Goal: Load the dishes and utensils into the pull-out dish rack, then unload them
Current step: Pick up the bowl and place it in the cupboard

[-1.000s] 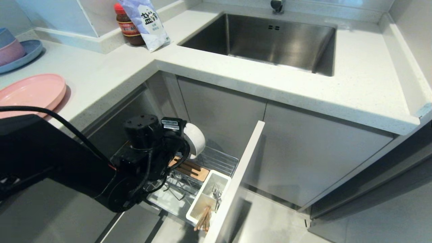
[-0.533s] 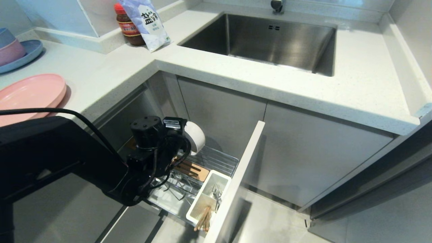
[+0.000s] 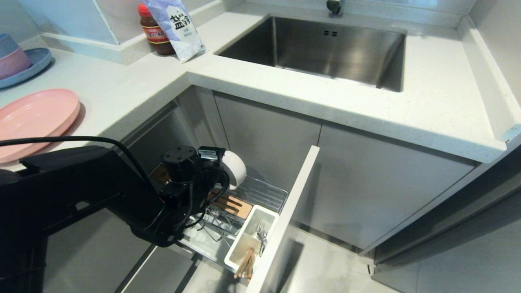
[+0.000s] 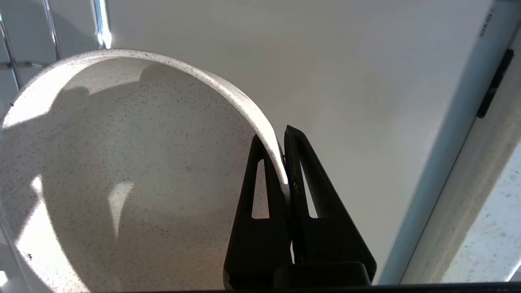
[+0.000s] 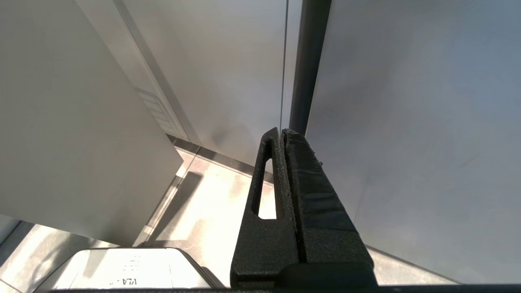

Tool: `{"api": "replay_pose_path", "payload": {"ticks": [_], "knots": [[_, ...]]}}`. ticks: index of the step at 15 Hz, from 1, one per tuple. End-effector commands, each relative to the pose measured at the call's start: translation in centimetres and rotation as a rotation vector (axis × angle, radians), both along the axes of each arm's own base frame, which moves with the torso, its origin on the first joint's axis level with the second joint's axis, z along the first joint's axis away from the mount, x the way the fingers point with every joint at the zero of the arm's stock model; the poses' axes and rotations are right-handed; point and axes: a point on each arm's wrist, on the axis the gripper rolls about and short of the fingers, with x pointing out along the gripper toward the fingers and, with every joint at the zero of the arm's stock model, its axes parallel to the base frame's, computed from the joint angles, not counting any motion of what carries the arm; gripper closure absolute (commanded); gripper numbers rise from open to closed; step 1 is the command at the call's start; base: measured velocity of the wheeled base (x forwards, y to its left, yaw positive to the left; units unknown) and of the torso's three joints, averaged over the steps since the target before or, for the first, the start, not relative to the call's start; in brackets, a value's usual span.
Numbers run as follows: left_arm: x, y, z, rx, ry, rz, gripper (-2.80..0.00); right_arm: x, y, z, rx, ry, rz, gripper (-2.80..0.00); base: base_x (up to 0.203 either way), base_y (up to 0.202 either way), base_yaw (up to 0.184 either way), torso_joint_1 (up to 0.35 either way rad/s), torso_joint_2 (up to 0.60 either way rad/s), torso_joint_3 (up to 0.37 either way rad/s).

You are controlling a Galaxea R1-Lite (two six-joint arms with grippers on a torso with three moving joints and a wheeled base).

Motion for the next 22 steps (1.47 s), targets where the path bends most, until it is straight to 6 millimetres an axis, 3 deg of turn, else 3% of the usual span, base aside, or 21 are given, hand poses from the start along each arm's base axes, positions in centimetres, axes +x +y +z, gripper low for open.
{"api": "replay_pose_path", "payload": {"ticks": [1, 13, 18, 19, 22], "knots": [[0.2, -0.1, -0.7, -0.022, 0.01, -0.006, 0.0, 0.0, 0.0, 0.0, 0.0, -0.001, 0.0, 0.0, 0.0, 0.0, 0.0, 0.0, 0.0, 0.0], [1.0, -0.6, -2.8, -0.014, 0.033, -0.021, 0.0, 0.0, 0.0, 0.0, 0.0, -0.001, 0.001, 0.0, 0.0, 0.0, 0.0, 0.0, 0.0, 0.0], [1.0, -0.7, -2.7, -0.015, 0.031, -0.021, -0.01, 0.0, 0.0, 0.0, 0.0, -0.001, 0.0, 0.0, 0.0, 0.0, 0.0, 0.0, 0.0, 0.0], [1.0, -0.7, -2.7, -0.014, 0.032, -0.021, -2.8, 0.0, 0.0, 0.0, 0.0, -0.001, 0.0, 0.0, 0.0, 0.0, 0.0, 0.0, 0.0, 0.0], [0.8, -0.7, -2.1, -0.018, 0.019, -0.025, -2.8, 0.0, 0.0, 0.0, 0.0, -0.001, 0.0, 0.0, 0.0, 0.0, 0.0, 0.0, 0.0, 0.0]]}}
